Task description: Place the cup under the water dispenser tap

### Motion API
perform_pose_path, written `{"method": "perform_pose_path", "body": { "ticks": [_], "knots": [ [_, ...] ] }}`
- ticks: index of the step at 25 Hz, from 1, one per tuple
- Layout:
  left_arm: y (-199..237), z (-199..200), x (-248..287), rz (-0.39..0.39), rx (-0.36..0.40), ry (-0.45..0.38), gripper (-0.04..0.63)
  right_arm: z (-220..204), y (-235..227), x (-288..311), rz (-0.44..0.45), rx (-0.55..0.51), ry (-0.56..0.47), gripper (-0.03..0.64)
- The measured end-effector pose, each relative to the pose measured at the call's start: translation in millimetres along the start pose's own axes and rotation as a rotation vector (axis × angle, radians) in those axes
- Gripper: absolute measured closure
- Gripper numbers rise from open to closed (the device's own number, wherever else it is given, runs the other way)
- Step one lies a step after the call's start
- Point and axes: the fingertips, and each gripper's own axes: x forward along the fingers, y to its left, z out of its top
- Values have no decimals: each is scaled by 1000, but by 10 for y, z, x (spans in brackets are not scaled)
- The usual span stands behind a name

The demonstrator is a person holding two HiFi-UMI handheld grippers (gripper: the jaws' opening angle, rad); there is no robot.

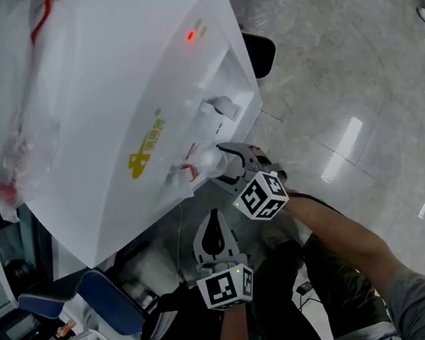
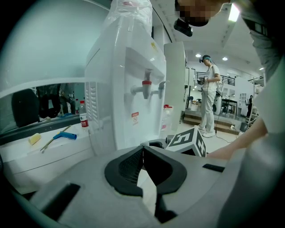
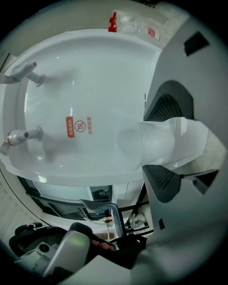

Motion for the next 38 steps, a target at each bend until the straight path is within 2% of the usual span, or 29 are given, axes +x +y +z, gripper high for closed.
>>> {"method": "perform_pose_path", "body": {
  "ticks": [10, 19, 29, 38],
  "knots": [
    [-10, 42, -100, 5, -18, 7, 586, -28, -23, -206, -24, 39, 16, 321],
    [-122, 218, -293, -7, -23, 16, 584, 129, -39, -548, -29, 57, 30, 344],
    [-283, 831, -780, -16, -34, 23, 584, 806, 31, -1356, -73, 97, 11, 525],
    [-433, 1697, -1193, -45, -42, -31, 584, 1795, 84, -2139, -121, 137, -71, 577]
  ]
}}
